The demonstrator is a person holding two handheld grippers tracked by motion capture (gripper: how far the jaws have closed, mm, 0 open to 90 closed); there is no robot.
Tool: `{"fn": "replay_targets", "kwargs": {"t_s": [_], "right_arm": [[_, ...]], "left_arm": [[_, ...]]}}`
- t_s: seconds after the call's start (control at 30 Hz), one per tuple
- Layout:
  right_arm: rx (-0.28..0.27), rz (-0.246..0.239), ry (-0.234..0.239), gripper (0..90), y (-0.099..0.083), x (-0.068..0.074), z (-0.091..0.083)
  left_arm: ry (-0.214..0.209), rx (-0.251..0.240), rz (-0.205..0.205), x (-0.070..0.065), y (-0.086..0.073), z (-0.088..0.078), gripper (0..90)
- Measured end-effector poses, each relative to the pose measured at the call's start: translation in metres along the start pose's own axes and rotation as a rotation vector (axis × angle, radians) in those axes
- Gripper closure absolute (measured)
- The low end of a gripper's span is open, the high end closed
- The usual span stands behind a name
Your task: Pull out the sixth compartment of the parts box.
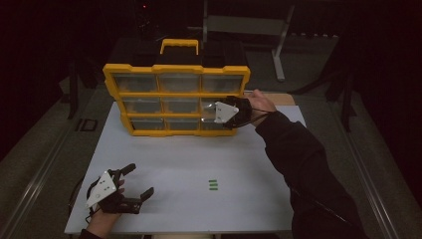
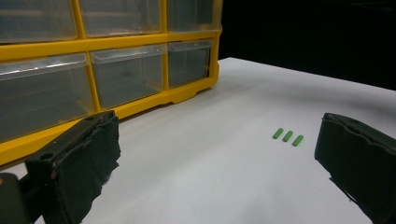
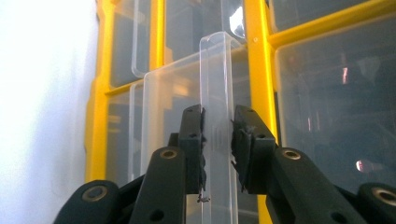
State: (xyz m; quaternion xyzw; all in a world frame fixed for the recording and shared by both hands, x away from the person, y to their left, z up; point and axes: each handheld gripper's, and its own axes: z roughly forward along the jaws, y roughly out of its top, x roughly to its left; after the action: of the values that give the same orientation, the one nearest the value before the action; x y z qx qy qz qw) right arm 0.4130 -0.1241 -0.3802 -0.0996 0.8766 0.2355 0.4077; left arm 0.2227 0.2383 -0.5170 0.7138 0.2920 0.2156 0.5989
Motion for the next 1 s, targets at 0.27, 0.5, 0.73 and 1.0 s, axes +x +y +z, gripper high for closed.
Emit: {"fn": "replay_targets", "kwargs": {"t_s": [0.27,0.5,0.73,1.0], "right_arm": [[-0.009,0.015,0.023,74.6,0.003,0.004,-0.008],[-0.017,0.007,0.035,74.6,0.005,0.010,-0.015],[-0.030,0.012,0.041,74.6,0.007,0.015,-0.022],[-0.033,0.018,0.050,74.6,0.010,0.019,-0.028]], "left_arm": [[0.001,-0.001,0.000,0.000,0.000,0.000,0.0],[0.002,-0.003,-0.001,0.000,0.000,0.000,0.0],[0.004,-0.002,-0.001,0.000,0.000,0.000,0.0],[0.005,-0.001,0.000,0.000,0.000,0.000,0.0]]}}
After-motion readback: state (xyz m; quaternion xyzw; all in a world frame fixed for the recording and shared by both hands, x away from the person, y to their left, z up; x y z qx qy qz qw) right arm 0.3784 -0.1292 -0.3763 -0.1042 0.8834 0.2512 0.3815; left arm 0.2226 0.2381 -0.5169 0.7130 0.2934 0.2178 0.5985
